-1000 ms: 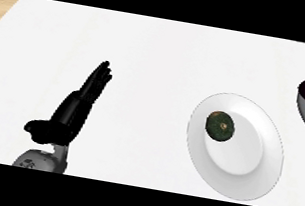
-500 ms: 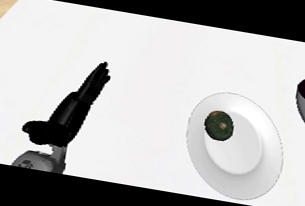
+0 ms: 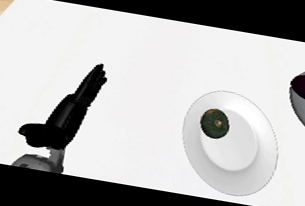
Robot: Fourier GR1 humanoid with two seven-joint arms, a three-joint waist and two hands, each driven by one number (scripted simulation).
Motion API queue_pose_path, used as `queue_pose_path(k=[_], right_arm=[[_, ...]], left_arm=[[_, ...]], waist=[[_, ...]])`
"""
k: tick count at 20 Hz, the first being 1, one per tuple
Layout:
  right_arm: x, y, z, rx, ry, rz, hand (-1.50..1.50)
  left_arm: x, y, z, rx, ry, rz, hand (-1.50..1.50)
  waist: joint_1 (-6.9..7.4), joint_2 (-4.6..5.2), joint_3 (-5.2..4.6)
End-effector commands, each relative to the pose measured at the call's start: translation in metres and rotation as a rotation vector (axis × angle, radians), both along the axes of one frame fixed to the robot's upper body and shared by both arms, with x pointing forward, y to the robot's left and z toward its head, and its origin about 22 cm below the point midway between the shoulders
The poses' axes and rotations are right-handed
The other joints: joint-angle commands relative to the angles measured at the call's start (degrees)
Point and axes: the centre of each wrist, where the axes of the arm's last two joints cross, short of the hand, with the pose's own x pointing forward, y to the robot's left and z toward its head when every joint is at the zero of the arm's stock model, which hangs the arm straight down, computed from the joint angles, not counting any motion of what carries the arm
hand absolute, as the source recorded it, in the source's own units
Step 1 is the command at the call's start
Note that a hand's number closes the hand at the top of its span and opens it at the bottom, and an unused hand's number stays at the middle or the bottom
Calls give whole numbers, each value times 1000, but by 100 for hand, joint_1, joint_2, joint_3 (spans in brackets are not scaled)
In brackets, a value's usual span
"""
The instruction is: Pick the eggplant from the plate and place it in the pan
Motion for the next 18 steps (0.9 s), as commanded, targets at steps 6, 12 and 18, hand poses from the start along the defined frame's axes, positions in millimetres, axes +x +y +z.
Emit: queue_pose_path(k=[6,12,18], right_arm=[[-69,-59,1,165,-49,214,-150],[-82,-54,-27,156,-51,282,-150],[-107,-67,-31,108,-33,271,-150]], left_arm=[[-9,9,-6,-13,20,13,0],[4,-1,-14,15,14,28,0],[9,9,0,5,7,38,0]], waist=[[-98,-41,2],[-163,-43,-9],[-170,-63,-9]])
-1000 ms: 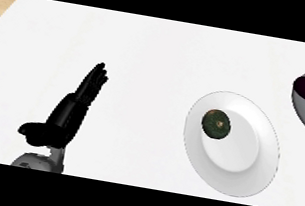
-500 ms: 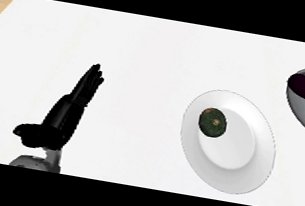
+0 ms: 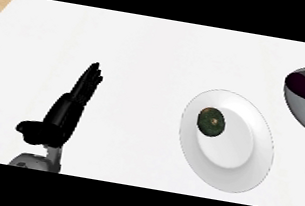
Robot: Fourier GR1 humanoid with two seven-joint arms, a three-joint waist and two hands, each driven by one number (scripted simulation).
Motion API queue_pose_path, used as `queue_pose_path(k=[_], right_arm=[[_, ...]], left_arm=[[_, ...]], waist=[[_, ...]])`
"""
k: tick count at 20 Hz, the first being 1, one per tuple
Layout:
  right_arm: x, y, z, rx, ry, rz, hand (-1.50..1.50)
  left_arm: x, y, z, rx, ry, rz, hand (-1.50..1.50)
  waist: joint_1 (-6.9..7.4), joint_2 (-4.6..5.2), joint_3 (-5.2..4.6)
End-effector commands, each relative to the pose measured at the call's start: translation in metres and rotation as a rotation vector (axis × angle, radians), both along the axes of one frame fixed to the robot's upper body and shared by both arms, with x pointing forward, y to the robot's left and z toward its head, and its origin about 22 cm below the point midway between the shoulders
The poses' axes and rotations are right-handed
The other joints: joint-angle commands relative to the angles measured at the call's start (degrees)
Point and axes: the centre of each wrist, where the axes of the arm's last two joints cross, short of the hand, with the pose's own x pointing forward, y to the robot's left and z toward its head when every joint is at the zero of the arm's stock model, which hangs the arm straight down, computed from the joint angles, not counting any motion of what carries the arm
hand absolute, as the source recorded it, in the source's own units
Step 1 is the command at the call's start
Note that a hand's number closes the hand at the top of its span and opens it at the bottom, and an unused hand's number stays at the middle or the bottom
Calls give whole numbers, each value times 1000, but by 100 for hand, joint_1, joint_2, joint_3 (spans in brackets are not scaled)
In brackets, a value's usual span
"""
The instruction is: Pick the eggplant from the plate and place it in the pan
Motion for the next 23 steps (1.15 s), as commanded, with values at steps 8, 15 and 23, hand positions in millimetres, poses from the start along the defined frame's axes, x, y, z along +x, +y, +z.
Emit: queue_pose_path(k=[8,15,23], right_arm=[[-30,-9,-16,6,-42,108,-150],[-25,-10,-8,-43,-4,76,-150],[-22,-5,-13,-165,-49,33,-150]], left_arm=[[-3,-12,5,5,4,-15,0],[3,-21,-2,-16,1,9,0],[2,1,2,8,7,11,0]], waist=[[-7,-21,6],[-29,-14,-3],[-28,-30,-9]])
